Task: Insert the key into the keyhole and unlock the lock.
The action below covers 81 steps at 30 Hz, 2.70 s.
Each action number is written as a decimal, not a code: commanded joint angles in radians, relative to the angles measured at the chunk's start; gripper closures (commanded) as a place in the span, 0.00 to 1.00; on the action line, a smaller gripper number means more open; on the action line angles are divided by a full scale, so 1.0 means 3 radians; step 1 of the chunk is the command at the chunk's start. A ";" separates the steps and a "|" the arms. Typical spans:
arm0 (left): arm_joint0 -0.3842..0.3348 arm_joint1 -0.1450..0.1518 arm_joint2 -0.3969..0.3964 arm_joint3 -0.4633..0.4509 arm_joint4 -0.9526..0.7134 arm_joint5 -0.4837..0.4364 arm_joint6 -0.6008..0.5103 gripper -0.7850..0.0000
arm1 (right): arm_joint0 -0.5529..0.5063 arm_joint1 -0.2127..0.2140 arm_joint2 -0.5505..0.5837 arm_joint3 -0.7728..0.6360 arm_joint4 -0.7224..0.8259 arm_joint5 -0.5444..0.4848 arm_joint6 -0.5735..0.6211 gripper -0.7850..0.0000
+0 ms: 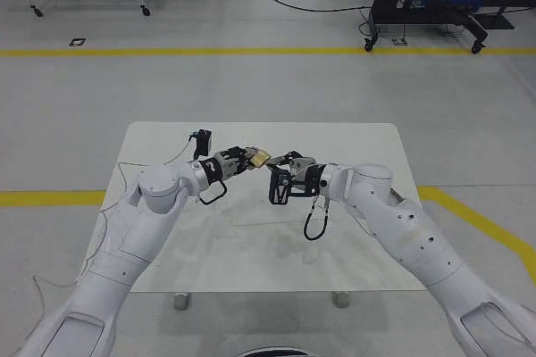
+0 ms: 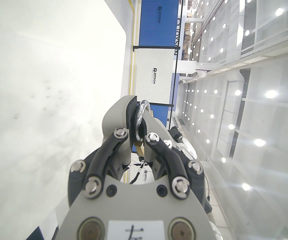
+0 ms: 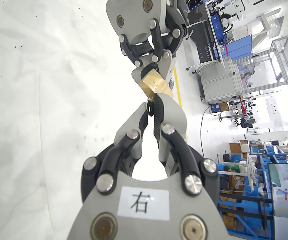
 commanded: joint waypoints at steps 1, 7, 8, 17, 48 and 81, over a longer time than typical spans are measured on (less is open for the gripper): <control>0.0010 -0.0001 -0.0011 -0.0011 0.0006 -0.0002 0.0014 1.00 | -0.0002 -0.0005 0.0004 0.0016 0.0039 -0.0002 -0.0029 1.00; 0.0047 -0.0005 -0.0041 -0.0054 0.0040 -0.0041 0.0105 1.00 | -0.0029 -0.0011 0.0084 0.0099 0.0285 -0.0005 -0.0210 1.00; 0.0054 -0.0006 -0.0046 -0.0065 0.0044 -0.0052 0.0114 1.00 | -0.0048 -0.0015 0.0117 0.0133 0.0447 -0.0016 -0.0289 1.00; 0.0114 -0.0006 -0.0081 -0.0146 0.0174 -0.0213 0.0178 1.00 | 0.0058 -0.0058 0.0250 0.0516 0.1458 -0.0467 -0.0238 1.00; 0.0046 0.0009 0.0090 -0.0244 0.1145 0.0081 -0.0102 1.00 | 0.0067 0.0018 0.0753 0.0957 0.2306 -0.1160 -0.0501 0.00; -0.0007 -0.0071 0.0105 -0.0265 0.2108 0.0028 0.0541 0.00 | 0.0035 0.0035 0.0811 0.0923 0.2251 -0.1137 -0.0528 0.00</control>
